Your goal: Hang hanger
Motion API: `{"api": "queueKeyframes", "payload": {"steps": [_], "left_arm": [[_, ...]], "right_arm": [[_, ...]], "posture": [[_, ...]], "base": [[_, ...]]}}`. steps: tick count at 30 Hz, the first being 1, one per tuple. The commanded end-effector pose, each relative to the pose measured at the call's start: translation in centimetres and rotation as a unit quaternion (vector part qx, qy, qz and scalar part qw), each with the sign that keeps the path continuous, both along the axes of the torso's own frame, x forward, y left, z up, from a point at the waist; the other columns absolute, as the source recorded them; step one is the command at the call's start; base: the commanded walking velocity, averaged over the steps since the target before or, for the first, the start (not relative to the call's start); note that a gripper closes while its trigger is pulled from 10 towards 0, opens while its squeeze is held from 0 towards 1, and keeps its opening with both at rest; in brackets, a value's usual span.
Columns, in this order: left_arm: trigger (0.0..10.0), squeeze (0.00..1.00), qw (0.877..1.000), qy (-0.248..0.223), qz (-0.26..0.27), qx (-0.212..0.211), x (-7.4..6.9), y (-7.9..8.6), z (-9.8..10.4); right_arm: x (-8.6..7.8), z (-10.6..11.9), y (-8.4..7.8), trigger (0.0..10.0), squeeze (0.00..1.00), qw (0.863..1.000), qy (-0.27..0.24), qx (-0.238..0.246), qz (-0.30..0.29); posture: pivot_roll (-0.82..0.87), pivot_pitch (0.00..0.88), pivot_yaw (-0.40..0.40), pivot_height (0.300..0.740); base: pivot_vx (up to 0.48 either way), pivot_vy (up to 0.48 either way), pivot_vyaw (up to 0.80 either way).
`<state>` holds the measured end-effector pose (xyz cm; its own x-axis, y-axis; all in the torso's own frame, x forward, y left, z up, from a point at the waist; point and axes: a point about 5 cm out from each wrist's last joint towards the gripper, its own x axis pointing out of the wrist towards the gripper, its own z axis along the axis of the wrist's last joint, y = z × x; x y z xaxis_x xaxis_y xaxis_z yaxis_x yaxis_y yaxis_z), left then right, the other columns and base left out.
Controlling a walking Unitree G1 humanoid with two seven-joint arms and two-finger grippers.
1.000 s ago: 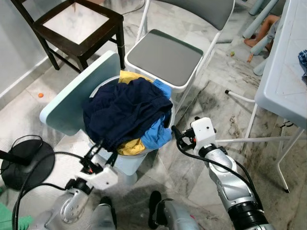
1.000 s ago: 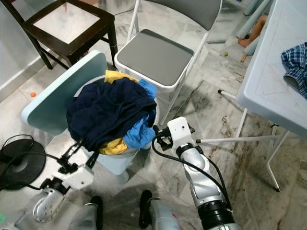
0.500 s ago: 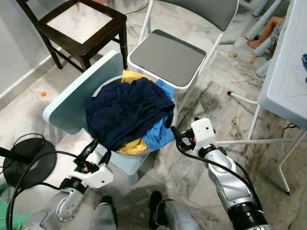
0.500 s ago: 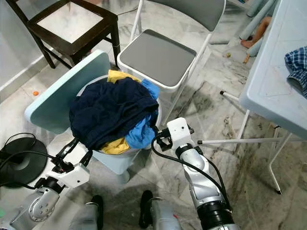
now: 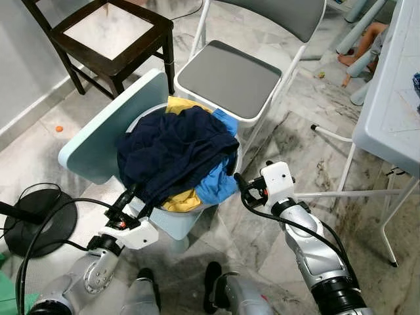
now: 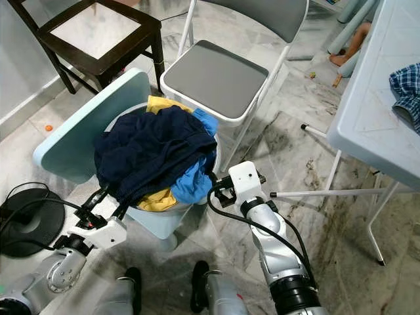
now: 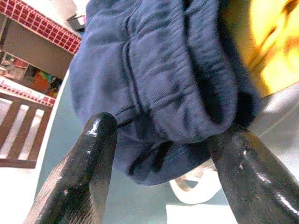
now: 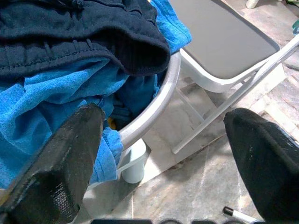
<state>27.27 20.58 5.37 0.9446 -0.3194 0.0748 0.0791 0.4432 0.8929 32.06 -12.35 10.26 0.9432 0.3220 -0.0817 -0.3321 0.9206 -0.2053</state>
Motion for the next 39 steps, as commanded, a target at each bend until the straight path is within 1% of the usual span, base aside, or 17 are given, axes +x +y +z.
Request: {"api": "queueKeyframes", "payload": {"steps": [1, 4, 5, 10, 15, 23, 32, 36, 38, 39], "left_arm": [[0.0, 0.0, 1.0, 0.017, -0.006, 0.009, -0.7, 0.1, -0.9], [0.0, 0.0, 1.0, 0.004, -0.003, 0.008, -0.3, 0.3, -0.5], [0.0, 0.0, 1.0, -0.008, -0.003, 0.005, 0.0, 0.3, -0.1], [0.0, 0.0, 1.0, -0.02, -0.007, 0.0, 0.5, 0.1, 0.4], [0.0, 0.0, 0.999, -0.029, -0.012, -0.009, 0.6, -0.3, 0.7], [0.0, 0.0, 0.999, -0.032, -0.018, -0.01, 0.8, -0.6, 0.8], [0.0, 0.0, 0.998, -0.053, -0.046, 0.002, 1.8, -2.1, 1.3], [0.0, 0.0, 0.997, -0.056, -0.046, 0.001, 2.1, -2.3, 1.5], [0.0, 0.0, 0.996, -0.075, -0.054, -0.012, 2.8, -3.0, 2.5], [0.0, 0.0, 0.995, -0.079, -0.057, -0.015, 2.9, -3.1, 2.7]], "right_arm": [[-0.4, -0.6, -0.6, 10.0, 0.0, 1.0, 0.01, -0.003, -0.01], [-0.4, -0.6, -0.7, 10.0, 0.0, 1.0, 0.01, -0.003, -0.011], [-0.4, -0.6, -0.7, 10.0, 0.0, 1.0, 0.01, -0.003, -0.012], [-0.4, -0.5, -0.7, 10.0, 0.0, 1.0, 0.009, -0.003, -0.013], [-0.3, -0.4, -0.7, 10.0, 0.0, 1.0, 0.007, -0.003, -0.014], [-0.2, -0.3, -0.7, 10.0, 0.0, 1.0, 0.006, -0.003, -0.014], [-0.1, -0.3, -0.7, 10.0, 0.0, 1.0, 0.003, -0.005, -0.016], [-0.2, -0.3, -0.8, 10.0, 0.0, 1.0, 0.002, -0.005, -0.018], [-0.2, -0.3, -0.8, 10.0, 0.0, 1.0, 0.002, -0.005, -0.021], [-0.2, -0.3, -0.8, 10.0, 0.0, 1.0, 0.002, -0.005, -0.021]], "posture": [[0.2, 0.366, -0.123, 0.74], [0.2, 0.364, -0.122, 0.74], [0.2, 0.361, -0.121, 0.74], [0.2, 0.358, -0.12, 0.74], [0.2, 0.355, -0.121, 0.74], [0.2, 0.352, -0.123, 0.74], [0.19, 0.346, -0.118, 0.74], [0.19, 0.345, -0.116, 0.74], [0.19, 0.343, -0.112, 0.74], [0.19, 0.342, -0.111, 0.74]], "base": [[0.0, 0.0, 0.0], [0.0, 0.0, 0.0], [0.0, 0.0, 0.0], [0.0, 0.0, 0.0], [0.0, 0.0, 0.0], [0.0, 0.0, 0.0], [0.0, 0.0, 0.0], [0.0, 0.0, 0.0], [0.0, 0.0, 0.0], [0.0, 0.0, 0.0]]}}
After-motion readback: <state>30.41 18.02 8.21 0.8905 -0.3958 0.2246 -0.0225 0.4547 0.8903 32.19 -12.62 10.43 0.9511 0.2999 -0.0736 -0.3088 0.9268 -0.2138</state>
